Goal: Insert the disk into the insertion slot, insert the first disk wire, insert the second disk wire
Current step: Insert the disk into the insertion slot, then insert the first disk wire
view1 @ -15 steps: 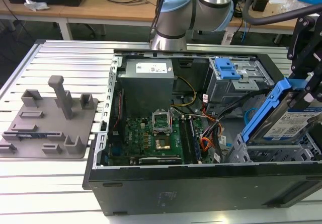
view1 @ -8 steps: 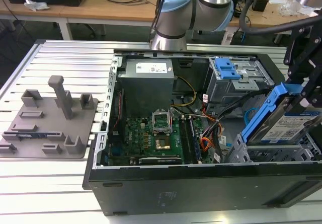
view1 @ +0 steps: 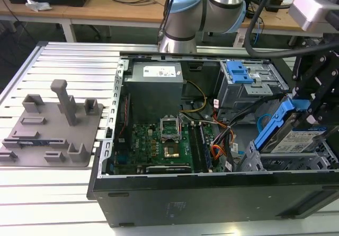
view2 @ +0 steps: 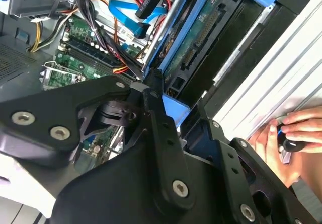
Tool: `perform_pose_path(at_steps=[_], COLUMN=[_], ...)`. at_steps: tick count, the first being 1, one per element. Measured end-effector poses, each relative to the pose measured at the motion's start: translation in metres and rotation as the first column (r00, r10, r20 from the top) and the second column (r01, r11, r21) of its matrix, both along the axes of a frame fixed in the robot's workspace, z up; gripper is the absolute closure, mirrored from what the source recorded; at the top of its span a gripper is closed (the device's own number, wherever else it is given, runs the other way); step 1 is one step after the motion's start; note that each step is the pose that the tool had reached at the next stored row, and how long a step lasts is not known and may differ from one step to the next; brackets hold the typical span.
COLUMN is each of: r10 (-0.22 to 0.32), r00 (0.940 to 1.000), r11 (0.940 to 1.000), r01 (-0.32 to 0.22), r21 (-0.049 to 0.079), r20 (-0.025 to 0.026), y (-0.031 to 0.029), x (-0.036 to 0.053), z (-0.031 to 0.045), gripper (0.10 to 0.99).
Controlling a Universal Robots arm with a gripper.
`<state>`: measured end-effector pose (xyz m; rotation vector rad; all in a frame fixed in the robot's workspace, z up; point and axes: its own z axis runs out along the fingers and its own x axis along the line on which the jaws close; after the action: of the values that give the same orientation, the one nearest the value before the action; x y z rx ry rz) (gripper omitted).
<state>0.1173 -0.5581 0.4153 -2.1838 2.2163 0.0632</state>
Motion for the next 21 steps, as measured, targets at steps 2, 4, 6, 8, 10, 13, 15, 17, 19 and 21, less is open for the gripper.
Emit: perform_pose_path(at_steps=[2,4,6,8,10,13,15,17,19,21], r10=[0.001,0.002,0.003,0.005,0.005,0.007,0.008,0.010,0.012,0.013], r00=[1.0000,1.0000,1.0000,1.0000,1.0000,1.0000,1.0000,0.9999,0.9999,0.9999], r11=[1.0000,1.0000,1.0000,1.0000,1.0000,1.0000,1.0000,0.9999,0.9999,0.9999], r01=[-0.001,-0.002,-0.003,-0.005,-0.005,-0.007,-0.008,-0.010,-0.012,-0.013], r21=[0.000,0.000,0.000,0.000,0.000,0.000,0.000,0.000,0.000,0.000], r20=[0.0000,0.0000,0.0000,0.0000,0.0000,0.0000,0.0000,0.0000,-0.0001,0.0000], y=[0.0000,0.0000,0.0000,0.0000,0.0000,0.0000,0.0000,0.0000,0.0000,0.0000], x=[0.0000,0.0000,0.0000,0.0000,0.0000,0.0000,0.0000,0.0000,0.0000,0.0000], z=[-0.0001,-0.0001,-0.0001,-0.0001,-0.0001,-0.0001,-0.0001,-0.0001,-0.0001,-0.0001], gripper=[0.529,0.463,0.463,0.463,0.463,0.463,0.463,0.463,0.463,0.463])
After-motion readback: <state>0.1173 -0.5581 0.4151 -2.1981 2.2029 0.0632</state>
